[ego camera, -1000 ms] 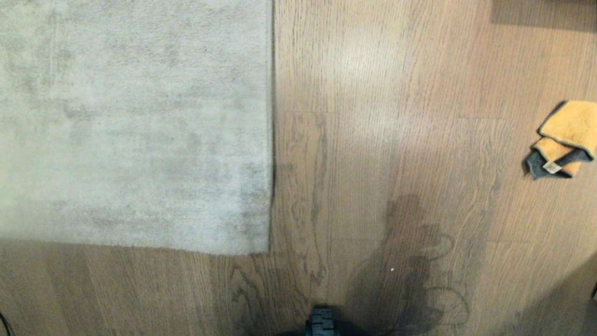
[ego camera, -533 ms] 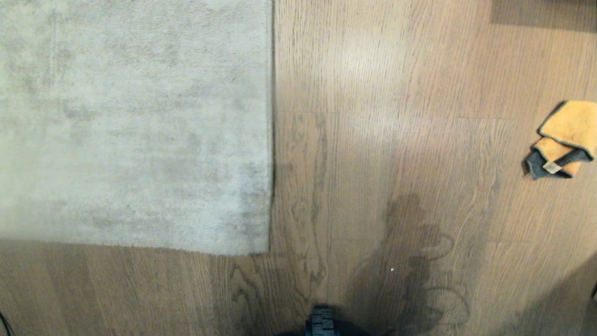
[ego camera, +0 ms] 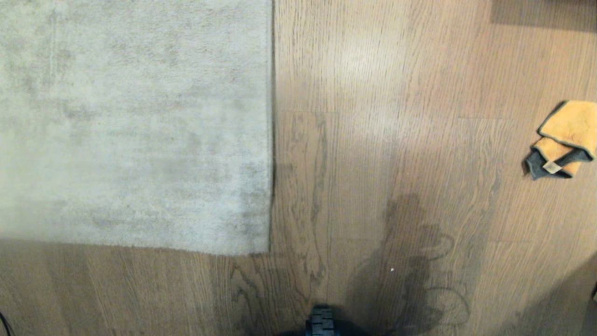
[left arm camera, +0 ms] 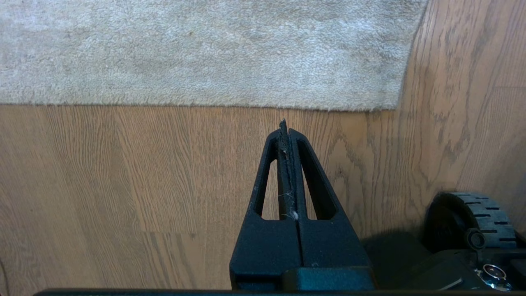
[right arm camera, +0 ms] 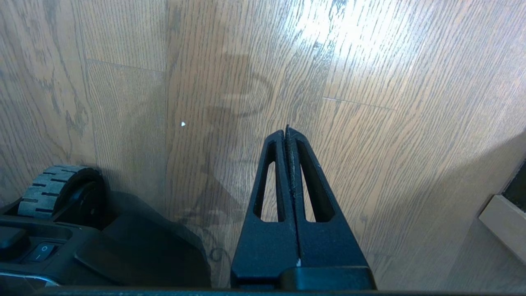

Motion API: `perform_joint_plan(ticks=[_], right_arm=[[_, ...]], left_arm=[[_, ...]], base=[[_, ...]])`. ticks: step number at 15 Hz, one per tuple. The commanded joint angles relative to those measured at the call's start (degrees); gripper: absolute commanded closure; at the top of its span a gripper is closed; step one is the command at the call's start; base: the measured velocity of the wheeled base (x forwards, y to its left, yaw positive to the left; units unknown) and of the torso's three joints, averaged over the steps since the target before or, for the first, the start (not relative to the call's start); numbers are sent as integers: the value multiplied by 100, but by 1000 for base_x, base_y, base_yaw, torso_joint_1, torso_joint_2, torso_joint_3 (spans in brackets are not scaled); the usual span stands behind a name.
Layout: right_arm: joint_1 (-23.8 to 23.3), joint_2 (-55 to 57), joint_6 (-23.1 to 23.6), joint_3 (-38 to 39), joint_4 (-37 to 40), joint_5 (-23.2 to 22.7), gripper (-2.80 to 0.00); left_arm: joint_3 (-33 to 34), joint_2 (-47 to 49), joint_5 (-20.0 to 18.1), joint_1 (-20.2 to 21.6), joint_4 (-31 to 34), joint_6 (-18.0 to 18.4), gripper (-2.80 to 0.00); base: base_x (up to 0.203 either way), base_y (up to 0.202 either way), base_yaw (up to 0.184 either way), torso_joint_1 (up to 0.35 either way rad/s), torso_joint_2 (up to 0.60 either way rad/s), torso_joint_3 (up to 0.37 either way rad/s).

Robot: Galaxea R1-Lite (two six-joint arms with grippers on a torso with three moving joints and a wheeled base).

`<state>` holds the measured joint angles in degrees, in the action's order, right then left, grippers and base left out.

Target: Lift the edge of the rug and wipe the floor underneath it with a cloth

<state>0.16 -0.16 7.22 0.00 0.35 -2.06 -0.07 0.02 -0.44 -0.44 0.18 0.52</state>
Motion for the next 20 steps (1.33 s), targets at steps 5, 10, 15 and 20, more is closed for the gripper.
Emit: perform_joint_plan(ticks=[5,10,15,20], right_arm=[[2,16,8,0,0,-5,0],[2,16,8,0,0,-5,0],[2,16,8,0,0,-5,0],[2,16,8,0,0,-5,0]], left_arm=[[-1,-2,0,0,-1,0,0],[-1,-2,70,0,-1,0,0],[-1,-2,70,0,-1,0,0],[-1,-2,70,0,0,8,0]], base=[[0,0,0,0,0,0],[0,0,0,1,3,96],[0,0,0,1,3,193],[0,0,0,2,2,200]])
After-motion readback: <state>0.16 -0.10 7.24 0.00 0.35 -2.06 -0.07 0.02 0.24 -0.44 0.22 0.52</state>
